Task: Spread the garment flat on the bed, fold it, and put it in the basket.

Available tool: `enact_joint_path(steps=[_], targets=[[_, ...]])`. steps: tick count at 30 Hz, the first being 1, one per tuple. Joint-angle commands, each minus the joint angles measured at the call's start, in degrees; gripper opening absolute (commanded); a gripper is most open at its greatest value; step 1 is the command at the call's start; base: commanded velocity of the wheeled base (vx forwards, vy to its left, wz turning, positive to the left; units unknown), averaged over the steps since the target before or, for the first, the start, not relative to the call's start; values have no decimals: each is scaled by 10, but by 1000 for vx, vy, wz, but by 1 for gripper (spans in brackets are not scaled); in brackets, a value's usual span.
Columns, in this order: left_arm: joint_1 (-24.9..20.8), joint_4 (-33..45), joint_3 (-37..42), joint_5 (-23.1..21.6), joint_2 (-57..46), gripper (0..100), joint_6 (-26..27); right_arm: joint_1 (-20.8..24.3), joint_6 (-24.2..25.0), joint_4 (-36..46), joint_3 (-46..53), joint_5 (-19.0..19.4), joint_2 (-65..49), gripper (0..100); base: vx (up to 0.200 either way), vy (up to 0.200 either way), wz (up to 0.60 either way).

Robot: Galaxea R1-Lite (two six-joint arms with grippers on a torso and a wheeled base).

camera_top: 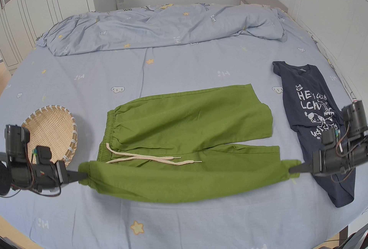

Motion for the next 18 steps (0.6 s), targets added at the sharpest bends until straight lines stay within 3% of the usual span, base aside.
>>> enact_joint_path(steps=[1, 8, 18], targets=[[-26, 122, -246, 70, 23, 0, -77, 21, 29, 50, -254, -53, 53, 0, 0, 0, 0], [-28, 122, -373, 72, 134, 0, -101, 25, 24, 39, -412, -98, 185, 0, 0, 0, 0], [-33, 123, -512, 72, 240, 0, -124, 17, 22, -56, -501, -124, 311, 0, 0, 0, 0]])
